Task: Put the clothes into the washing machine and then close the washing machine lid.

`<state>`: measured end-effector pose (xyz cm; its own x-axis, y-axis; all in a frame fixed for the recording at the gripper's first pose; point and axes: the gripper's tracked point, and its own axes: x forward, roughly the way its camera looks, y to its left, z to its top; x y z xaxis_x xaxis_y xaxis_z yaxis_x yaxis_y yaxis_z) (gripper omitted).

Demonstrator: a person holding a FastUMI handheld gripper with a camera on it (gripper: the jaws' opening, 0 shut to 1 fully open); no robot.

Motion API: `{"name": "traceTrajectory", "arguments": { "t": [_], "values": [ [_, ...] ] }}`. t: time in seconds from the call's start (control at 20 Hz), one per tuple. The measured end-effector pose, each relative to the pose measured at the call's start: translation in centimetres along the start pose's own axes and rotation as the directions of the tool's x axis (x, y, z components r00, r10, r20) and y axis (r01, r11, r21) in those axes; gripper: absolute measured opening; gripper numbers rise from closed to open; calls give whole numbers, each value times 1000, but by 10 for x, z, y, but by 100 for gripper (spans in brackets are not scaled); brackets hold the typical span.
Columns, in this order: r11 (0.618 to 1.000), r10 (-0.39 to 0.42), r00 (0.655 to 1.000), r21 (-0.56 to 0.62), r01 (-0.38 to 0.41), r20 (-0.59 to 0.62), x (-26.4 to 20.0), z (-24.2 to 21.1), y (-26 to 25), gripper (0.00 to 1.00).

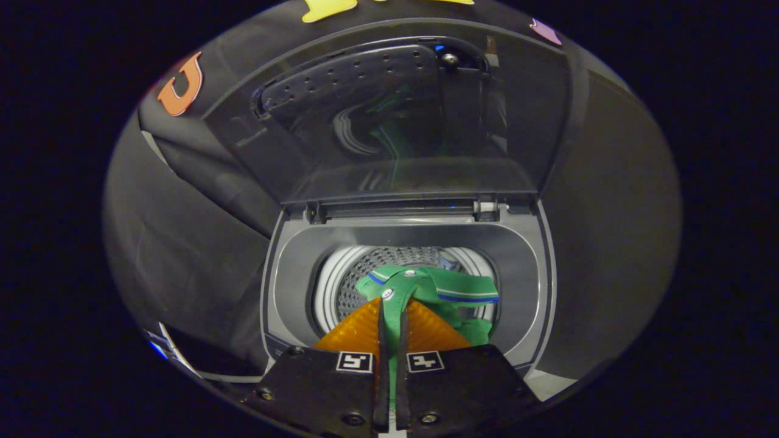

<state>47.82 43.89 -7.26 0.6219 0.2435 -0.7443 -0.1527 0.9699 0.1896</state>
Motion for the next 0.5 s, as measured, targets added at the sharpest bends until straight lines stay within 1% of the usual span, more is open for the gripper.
{"name": "traceTrajectory", "arguments": {
  "t": [0.1, 0.2, 0.25, 0.45, 0.5],
  "values": [
    [1000, -2, 1000, 1, 2, 0, 1, 0, 0, 8],
    [1000, -6, 1000, 7, 6, -3, 2, -2, -3, 12],
    [1000, -15, 1000, 6, 15, -5, 0, -1, -4, 18],
    [999, -46, 998, -14, 46, 50, -9, 6, -9, 88],
    [999, -45, 997, -20, 46, 55, -9, 7, -9, 86]
  ]
}}
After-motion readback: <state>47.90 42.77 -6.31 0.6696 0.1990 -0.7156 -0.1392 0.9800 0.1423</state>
